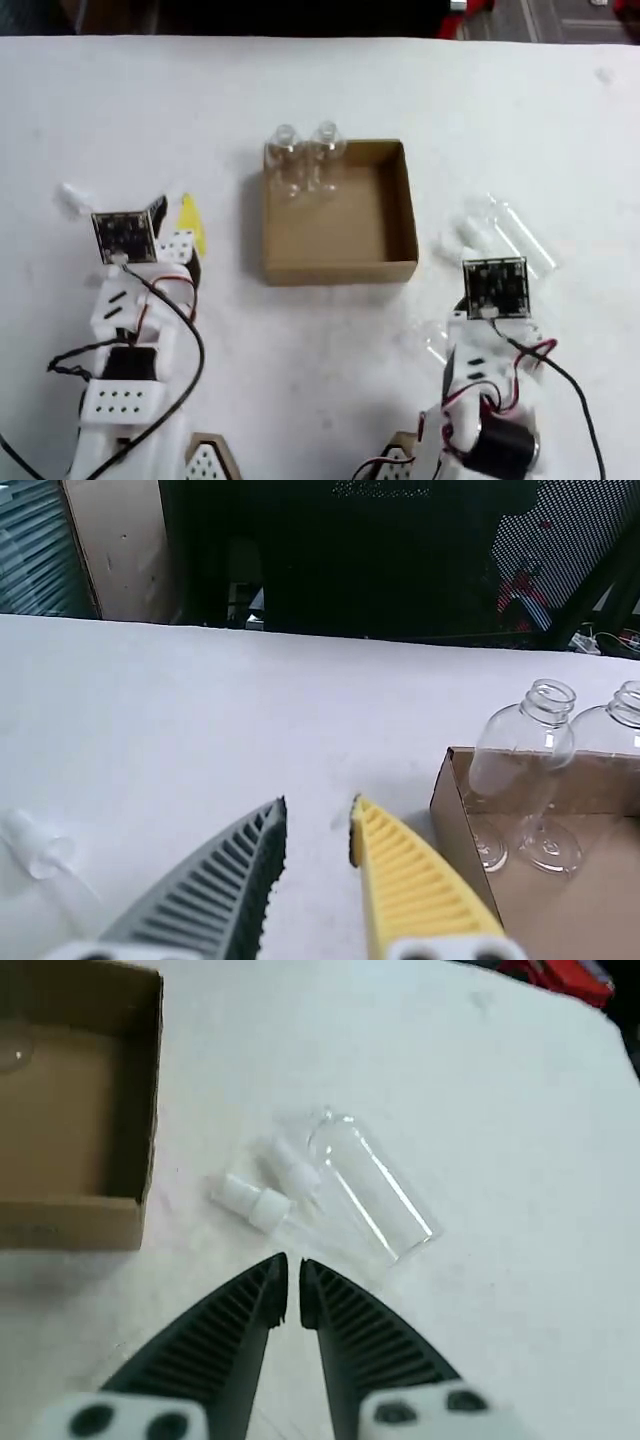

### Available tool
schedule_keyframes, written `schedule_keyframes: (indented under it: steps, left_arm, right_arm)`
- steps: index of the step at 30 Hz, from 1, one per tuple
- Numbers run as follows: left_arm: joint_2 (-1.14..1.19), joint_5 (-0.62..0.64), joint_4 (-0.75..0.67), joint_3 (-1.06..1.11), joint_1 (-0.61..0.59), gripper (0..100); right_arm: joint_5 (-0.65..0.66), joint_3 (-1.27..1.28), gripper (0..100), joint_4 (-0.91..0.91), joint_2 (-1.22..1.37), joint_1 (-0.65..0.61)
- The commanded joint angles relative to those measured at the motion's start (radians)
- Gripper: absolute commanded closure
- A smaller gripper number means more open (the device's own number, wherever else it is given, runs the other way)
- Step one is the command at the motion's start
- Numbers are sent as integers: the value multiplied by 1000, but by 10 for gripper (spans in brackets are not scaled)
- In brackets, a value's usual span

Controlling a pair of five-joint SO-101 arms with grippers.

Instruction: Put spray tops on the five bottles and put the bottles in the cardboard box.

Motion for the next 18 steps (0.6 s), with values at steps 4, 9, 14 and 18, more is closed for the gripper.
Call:
schedule_keyframes:
  steps: [4,9,14,18]
  left_arm:
    - [-19,-17,8,-80,-15,895]
    - [-19,-172,35,-143,-5,897]
    - [-41,-436,163,-141,-79,982]
    - [-139,-476,276,-147,-171,970]
  right_arm:
    - [11,207,981,-30,-41,-41]
    - [5,319,981,-36,-35,-97]
    - [6,460,982,-48,-35,-177]
    - [5,460,982,-44,-31,-180]
